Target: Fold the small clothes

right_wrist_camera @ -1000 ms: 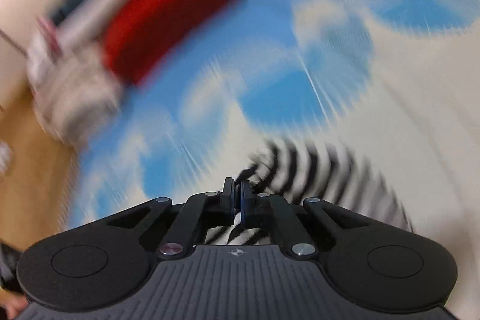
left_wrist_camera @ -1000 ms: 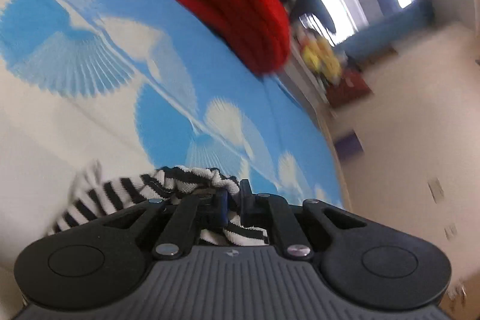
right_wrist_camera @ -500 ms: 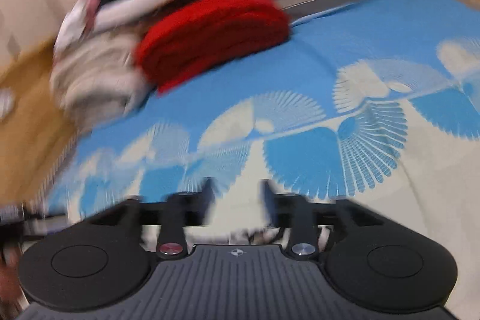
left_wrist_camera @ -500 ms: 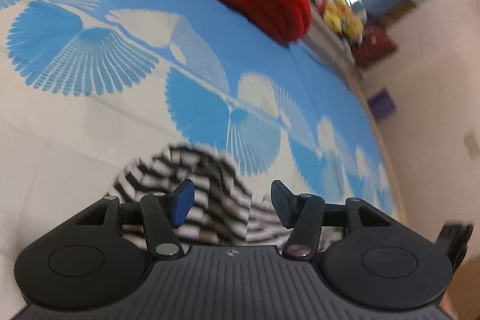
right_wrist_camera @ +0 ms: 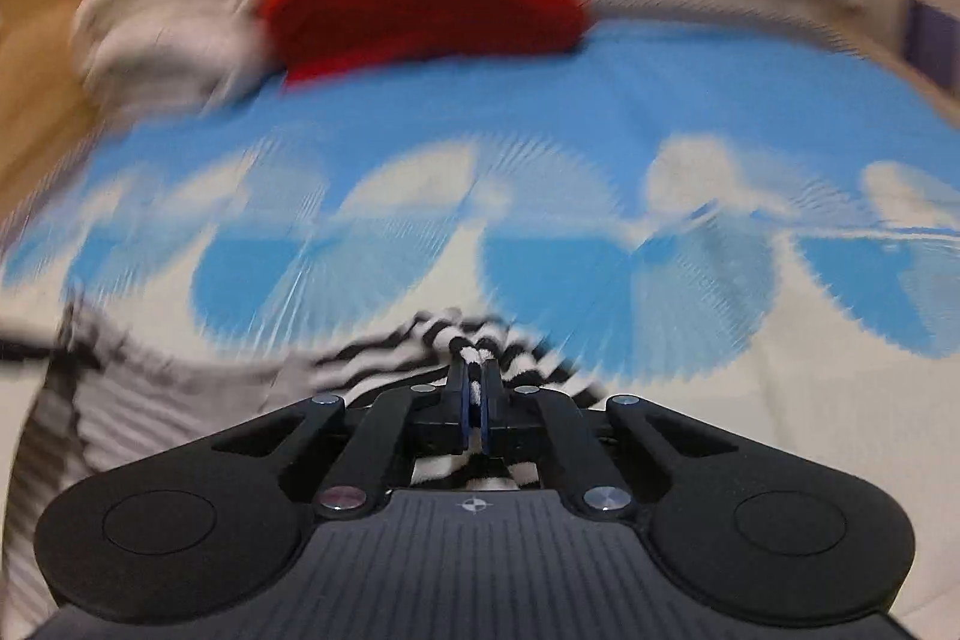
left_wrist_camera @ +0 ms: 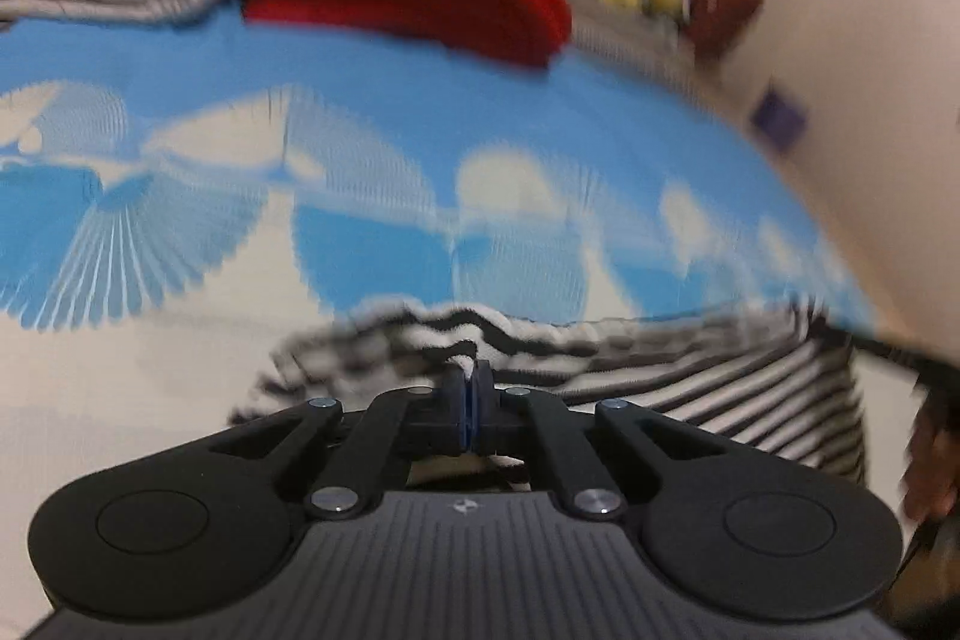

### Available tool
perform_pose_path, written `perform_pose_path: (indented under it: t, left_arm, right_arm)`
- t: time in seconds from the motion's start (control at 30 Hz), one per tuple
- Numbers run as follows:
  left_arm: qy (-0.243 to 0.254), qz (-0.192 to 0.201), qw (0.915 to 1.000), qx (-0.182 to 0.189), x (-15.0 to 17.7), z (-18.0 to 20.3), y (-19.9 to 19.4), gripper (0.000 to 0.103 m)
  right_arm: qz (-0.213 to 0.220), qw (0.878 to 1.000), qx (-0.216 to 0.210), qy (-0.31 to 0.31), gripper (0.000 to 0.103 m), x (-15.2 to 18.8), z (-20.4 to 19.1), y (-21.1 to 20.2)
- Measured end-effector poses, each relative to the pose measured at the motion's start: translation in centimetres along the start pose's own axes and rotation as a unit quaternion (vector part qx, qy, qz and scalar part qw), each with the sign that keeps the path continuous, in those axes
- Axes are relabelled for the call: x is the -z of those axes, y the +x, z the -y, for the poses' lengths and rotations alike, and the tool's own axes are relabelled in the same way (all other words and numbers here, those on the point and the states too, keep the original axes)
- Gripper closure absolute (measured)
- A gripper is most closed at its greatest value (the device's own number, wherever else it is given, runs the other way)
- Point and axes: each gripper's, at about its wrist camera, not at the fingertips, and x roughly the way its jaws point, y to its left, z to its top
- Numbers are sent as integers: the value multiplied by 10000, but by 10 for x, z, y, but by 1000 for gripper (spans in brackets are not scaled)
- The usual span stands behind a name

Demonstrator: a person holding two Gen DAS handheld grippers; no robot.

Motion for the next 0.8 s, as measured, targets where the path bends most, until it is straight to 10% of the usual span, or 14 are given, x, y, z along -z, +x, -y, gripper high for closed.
perform_pose_path:
  t: [0.13, 0.3, 0.47, 0.63, 0.8]
  left_arm:
    - [120, -310, 9990, -300, 4, 8, 22, 101]
    - [137, -1636, 9858, -363, 26, -1, 67, 92]
    - [-427, -1081, 9932, 102, 1, -30, 28, 44]
    - [-1018, -683, 9923, -151, -6, -75, -1, 41]
    - [-510, -954, 9922, -620, 0, -75, 16, 41]
  right_arm:
    - [122, 9994, 317, -4, 101, -2, -4, 14]
    - [-1280, 9875, 742, -552, 99, 30, -12, 74]
    - [-1238, 9904, 488, -368, 85, 22, -3, 62]
    - [-434, 9985, 46, 335, 56, -3, 32, 15]
    - [-973, 9939, 168, 492, 56, 7, 59, 30]
